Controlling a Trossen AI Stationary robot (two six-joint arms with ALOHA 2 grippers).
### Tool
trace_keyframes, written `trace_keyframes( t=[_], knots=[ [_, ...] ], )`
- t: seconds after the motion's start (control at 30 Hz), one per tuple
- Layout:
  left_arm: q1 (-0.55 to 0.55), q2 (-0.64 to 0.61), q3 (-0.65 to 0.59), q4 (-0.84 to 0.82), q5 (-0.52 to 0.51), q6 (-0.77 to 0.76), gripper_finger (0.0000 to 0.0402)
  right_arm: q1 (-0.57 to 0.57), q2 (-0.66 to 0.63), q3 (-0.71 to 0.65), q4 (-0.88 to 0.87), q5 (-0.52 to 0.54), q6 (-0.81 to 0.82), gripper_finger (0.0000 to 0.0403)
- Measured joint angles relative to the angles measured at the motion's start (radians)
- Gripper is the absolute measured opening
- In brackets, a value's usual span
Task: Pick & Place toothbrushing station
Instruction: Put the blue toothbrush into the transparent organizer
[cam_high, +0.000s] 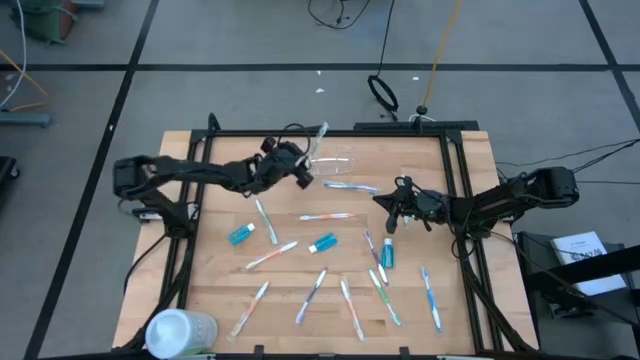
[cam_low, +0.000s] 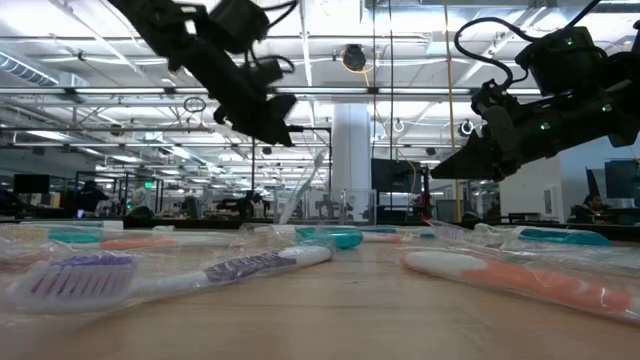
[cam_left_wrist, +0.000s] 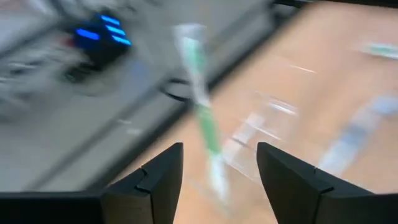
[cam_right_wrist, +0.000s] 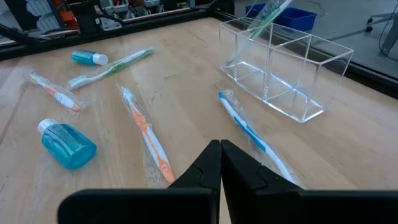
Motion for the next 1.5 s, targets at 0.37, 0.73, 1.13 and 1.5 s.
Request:
trace_keyframes(
  t=[0.37, 0.73, 1.13, 1.5],
  knots=[
    [-0.040, -0.230, 0.000, -0.477, 0.284, 0.000, 0.0212, 0.000, 0.000, 0.000, -0.003, 0.000, 0.003, 0.0002],
    [-0.133, -0.390, -0.064, -0.601, 0.126, -0.157, 0.0212, 0.002, 0.000, 0.000, -0.004, 0.000, 0.035, 0.0093],
    [-0.182, -0.561, -0.192, -0.521, 0.074, -0.191, 0.0212, 0.003, 0.000, 0.000, -0.037, 0.154, 0.058, 0.0128],
    [-0.182, -0.568, -0.201, -0.538, 0.073, -0.200, 0.0212, 0.002, -0.017, 0.000, -0.239, 0.443, 0.236, 0.0128]
  ],
)
